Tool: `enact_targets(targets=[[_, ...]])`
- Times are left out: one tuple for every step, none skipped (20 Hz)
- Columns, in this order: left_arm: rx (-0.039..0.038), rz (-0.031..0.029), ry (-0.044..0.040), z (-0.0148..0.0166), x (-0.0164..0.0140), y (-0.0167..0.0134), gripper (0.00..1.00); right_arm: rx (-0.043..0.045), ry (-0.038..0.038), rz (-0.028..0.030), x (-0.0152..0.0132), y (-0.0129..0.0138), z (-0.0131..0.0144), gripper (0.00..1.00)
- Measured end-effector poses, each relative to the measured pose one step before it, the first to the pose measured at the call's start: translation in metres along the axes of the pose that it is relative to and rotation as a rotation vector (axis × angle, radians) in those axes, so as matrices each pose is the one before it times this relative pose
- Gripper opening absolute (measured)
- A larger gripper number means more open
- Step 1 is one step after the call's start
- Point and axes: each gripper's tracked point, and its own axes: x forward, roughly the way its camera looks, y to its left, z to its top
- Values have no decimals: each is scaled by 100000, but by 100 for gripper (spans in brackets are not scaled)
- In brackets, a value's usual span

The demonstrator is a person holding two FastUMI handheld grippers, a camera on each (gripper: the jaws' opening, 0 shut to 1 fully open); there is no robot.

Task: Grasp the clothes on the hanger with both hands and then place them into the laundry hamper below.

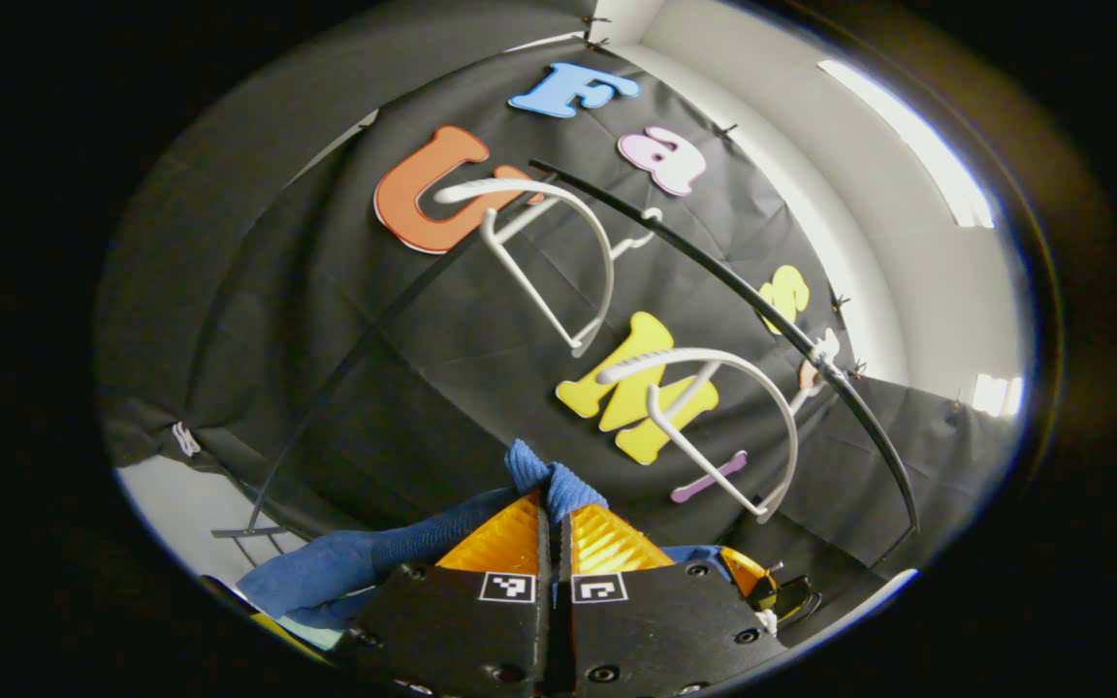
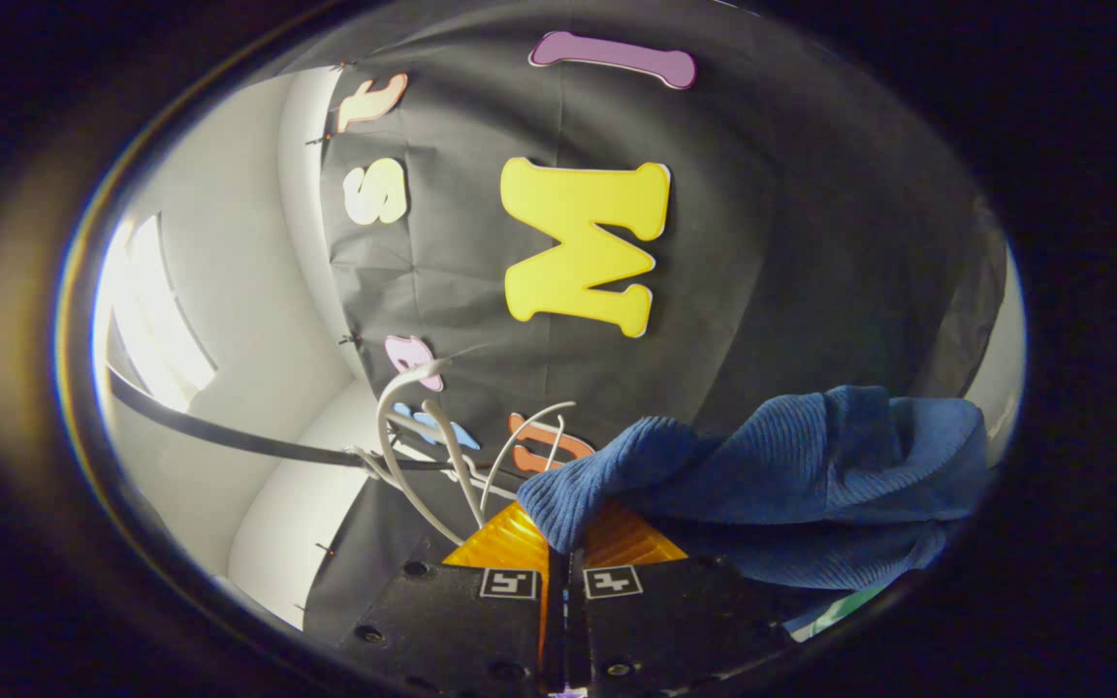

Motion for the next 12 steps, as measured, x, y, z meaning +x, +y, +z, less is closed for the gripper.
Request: enact_targets(targets=[[1527,-1497,1063,-469,-155,-858,0,-1560,1006,145,17,556,-734,4],[1868,-481,694,-263,-327,-692,0,-1471,812,-82,-10,528,-855,4],[1948,-792,1327,-319,-370,-798,0,-1518,1157,132,92,643,-927,5],[1916,-697,1165,-256,-310,-836,5,-1506,1615,49,30,835,-1139,4],[2014,-1279,1349,-300,-517,-912,0,-1848,1715,289,205,778,-1187,5],[2031,-1559,847,-154,-391,-993,0,-2223,1859,159,73,815,-1065,5],[2280,-1446,1229,-68,-269,-921,0,-2369,1914,-96,259,713,-1023,5],[2083,-1266,833,-41,-196,-946,0,-2205,1933,271,156,746,-1119,4],[1964,-1310,1059,-95,-159,-852,5,-1952,2172,298,418,728,-1085,5],[1815,-410,600,-245,-255,-831,0,-1622,1875,-250,129,603,-1182,5],[1820,-320,1065,-203,-279,-677,0,-1590,1742,-394,266,603,-1058,5],[1845,338,1360,-438,-160,-554,0,-1656,1653,-652,169,578,-943,5]])
